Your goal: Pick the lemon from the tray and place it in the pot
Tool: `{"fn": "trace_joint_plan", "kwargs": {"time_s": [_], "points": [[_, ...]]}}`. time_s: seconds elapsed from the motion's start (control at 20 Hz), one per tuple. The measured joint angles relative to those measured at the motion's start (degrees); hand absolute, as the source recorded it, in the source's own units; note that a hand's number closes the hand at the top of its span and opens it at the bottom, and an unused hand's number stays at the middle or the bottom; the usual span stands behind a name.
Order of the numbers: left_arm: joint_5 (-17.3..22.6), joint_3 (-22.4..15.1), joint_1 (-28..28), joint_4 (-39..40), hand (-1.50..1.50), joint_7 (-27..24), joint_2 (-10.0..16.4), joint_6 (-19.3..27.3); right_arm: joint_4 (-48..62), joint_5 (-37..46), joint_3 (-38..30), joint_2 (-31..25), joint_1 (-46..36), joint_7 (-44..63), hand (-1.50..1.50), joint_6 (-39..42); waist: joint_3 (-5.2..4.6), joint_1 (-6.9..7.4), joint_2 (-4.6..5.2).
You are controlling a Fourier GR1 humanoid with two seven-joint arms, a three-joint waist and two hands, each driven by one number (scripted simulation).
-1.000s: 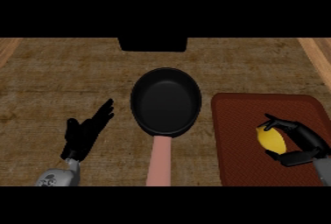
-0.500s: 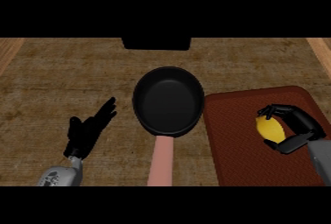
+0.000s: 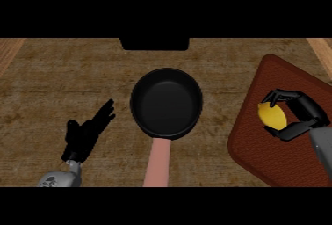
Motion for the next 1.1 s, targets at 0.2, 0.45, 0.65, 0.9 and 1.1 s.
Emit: {"fn": "trace_joint_plan", "kwargs": {"time_s": [0.2, 0.45, 0.65, 0.9, 1.1], "points": [[-0.2, 0.3, -0.4, 0.3, 0.00, 0.7, -0.3, -0.1, -5.6, 0.5, 0.0, -1.5, 0.8, 0.5, 1.50, -1.3, -0.03, -0.48, -0.07], [-0.5, 0.4, 0.9, -1.1, 0.00, 1.2, -0.2, -0.4, -16.4, 0.9, -0.1, -1.9, 2.1, 3.5, 1.50, -3.4, -0.09, -0.69, -0.12], [-0.6, 1.4, 0.6, 0.5, 0.00, -0.3, 0.0, -0.7, -25.4, 1.1, -0.7, -2.7, 2.3, 8.1, 1.50, -4.9, -0.03, -0.95, -0.24], [-0.3, 2.0, -0.4, 1.1, 0.00, 0.1, 0.0, -1.4, -37.1, 1.9, 0.0, -1.5, 0.9, 19.4, 1.50, -6.4, 0.00, -0.84, -0.26], [-0.7, 2.2, -1.0, 1.5, 0.00, 0.1, -0.2, -1.6, -43.6, 2.4, 1.2, -0.6, -3.5, 30.0, 1.50, -6.2, -0.04, -0.59, -0.19]]}}
